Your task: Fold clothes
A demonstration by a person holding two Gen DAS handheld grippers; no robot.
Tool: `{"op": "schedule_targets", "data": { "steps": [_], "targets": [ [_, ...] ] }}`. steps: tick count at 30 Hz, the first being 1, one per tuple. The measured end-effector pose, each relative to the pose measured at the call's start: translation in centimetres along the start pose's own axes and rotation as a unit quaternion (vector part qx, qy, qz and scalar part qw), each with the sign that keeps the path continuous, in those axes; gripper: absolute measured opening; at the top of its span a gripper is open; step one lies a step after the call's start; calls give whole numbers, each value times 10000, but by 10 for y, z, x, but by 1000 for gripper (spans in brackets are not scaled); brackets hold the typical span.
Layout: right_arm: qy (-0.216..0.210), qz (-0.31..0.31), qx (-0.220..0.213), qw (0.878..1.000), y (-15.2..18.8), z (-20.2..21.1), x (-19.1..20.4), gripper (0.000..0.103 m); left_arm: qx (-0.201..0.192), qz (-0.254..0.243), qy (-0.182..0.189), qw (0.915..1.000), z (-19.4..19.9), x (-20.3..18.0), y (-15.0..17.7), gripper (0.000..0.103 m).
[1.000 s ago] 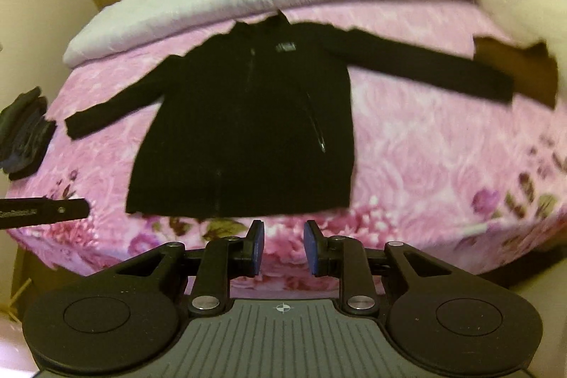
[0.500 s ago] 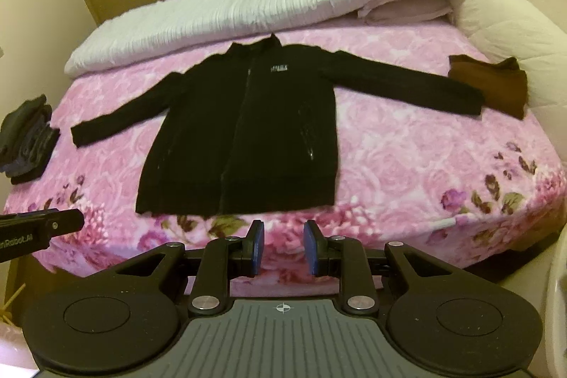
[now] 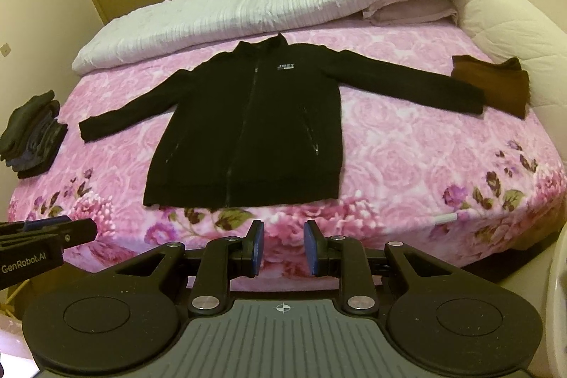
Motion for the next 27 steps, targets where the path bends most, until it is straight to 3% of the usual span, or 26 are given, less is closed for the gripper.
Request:
{"op": "schedule_targets", "data": {
  "steps": [14, 27],
  "targets": [
    [20, 98, -1, 9999, -3, 0, 0, 25, 38, -110, 78, 9999, -5, -12, -6, 28],
    [68, 82, 28, 9999, -27, -20, -7, 25, 138, -116, 100, 9998, -33, -12, -31, 28]
  ]
}}
Point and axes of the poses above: each gripper's, at about its wrist camera, not at the fingertips, and z roughly against the way its jaws point, x to its left, y to its underside, the point moved 3 cm from there along -z, roughly the way its jaws point, and after that the axes turned 3 degrees about z, right-handed, at the moved point
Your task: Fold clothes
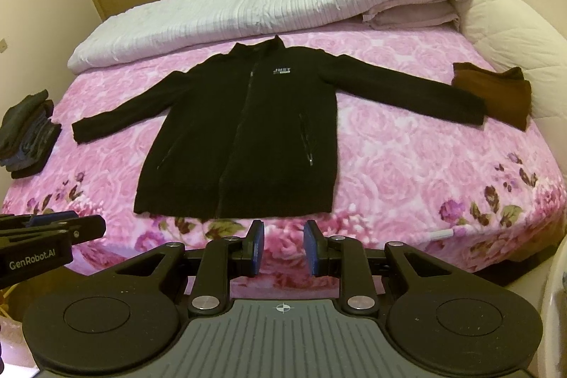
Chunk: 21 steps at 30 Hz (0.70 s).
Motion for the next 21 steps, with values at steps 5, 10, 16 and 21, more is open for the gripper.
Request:
{"op": "schedule_targets", "data": {
  "steps": [5, 10, 16, 21],
  "targets": [
    [-5, 43, 67, 10000, -16, -22, 7, 25, 88, 62, -5, 9999, -23, 15, -16, 28],
    [24, 116, 168, 9998, -39, -53, 20, 25, 177, 208, 74, 9996, -60, 43, -46, 28],
    [185, 143, 264, 9994, -87, -98, 37, 25, 332, 617, 683, 9952, -147, 110, -101, 29],
    [286, 183, 153, 9993, -146, -110, 47, 25, 769, 246, 791, 9936, -237, 170, -145, 28]
  ]
}}
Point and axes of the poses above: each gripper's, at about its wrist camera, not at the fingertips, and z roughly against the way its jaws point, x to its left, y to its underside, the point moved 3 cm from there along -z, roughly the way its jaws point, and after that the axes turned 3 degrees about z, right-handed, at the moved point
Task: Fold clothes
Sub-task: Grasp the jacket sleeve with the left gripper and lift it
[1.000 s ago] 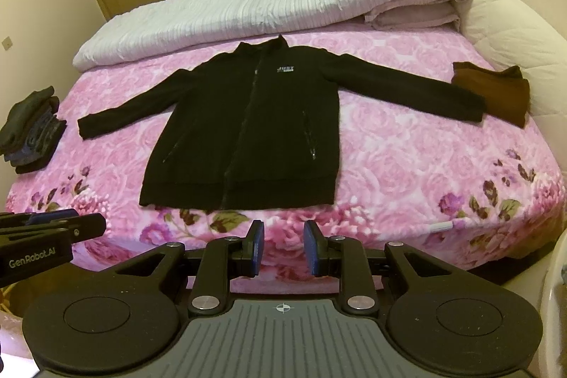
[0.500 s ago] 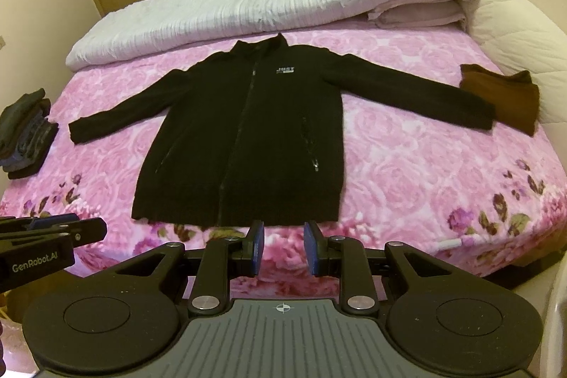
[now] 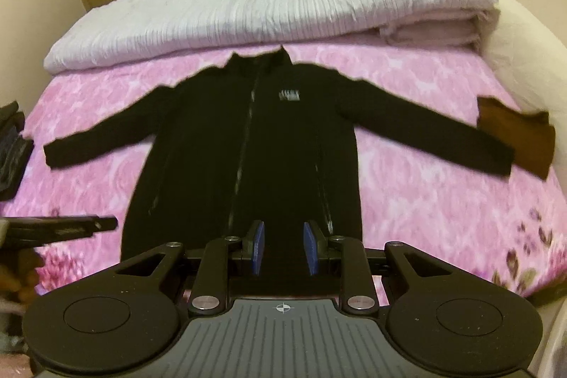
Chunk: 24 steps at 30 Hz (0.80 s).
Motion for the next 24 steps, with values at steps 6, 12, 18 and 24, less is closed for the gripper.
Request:
{"op": "schedule_targets", "data": {
  "steps": [6, 12, 18, 24],
  "targets": [
    [-281, 204, -535, 9980, -94, 60, -11, 26, 577, 195, -94, 9981, -82, 88, -51, 28],
    [-439, 516, -1426, 9875, -160, 152, -14, 26, 793, 1416, -222, 9865, -139, 178, -73, 28],
    [-452, 266, -1141, 9921, -157, 47, 0, 103, 374, 2424, -88, 9694, -157, 240, -72, 29],
    [-302, -1369, -63, 9901, -104, -183, 3, 103, -417, 3279, 146, 9437, -149, 308, -68, 31]
  ]
}}
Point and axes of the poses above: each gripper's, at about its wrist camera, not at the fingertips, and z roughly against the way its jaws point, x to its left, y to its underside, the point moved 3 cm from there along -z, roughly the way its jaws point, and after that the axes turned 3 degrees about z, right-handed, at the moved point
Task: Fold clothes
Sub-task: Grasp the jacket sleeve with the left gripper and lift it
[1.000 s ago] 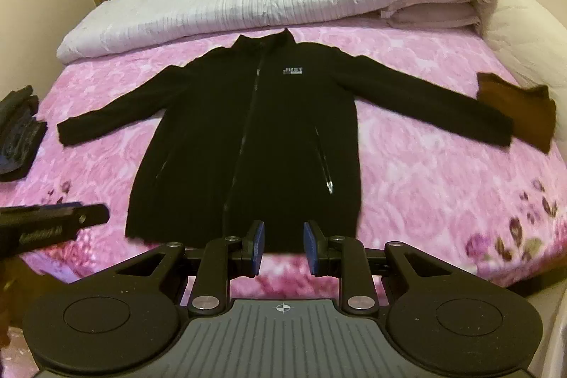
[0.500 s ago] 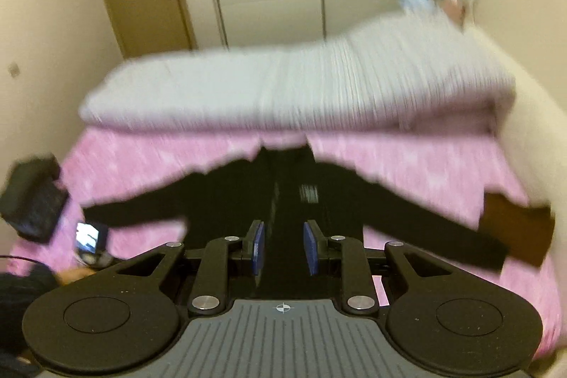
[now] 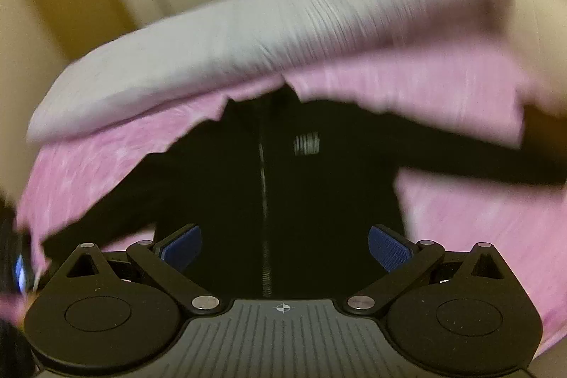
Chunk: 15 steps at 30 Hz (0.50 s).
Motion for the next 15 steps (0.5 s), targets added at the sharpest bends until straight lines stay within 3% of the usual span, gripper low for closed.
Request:
{"op": "schedule_targets", "data": {
  "steps": [2, 5, 7, 12, 15],
  "targets": [
    [-40, -578, 135, 9982, 18, -53, -3, 103, -276, 297, 23, 9992, 2, 20, -18, 31],
    [-245, -913, 261, 9952, 32, -96, 3, 103, -671, 807, 194, 9943, 5, 53, -42, 31],
    [-430, -834, 341, 9950, 36, -115, 17, 103, -929, 1172, 252, 9884, 6, 76, -57, 31],
    [-375, -343, 657, 9965, 48, -147, 38, 103, -1278, 2073, 434, 9689, -7, 120, -81, 31],
    [-294, -299, 788, 9960, 55, -158, 37, 103, -1469, 2379, 603, 9582, -15, 129, -87, 31]
  ]
}}
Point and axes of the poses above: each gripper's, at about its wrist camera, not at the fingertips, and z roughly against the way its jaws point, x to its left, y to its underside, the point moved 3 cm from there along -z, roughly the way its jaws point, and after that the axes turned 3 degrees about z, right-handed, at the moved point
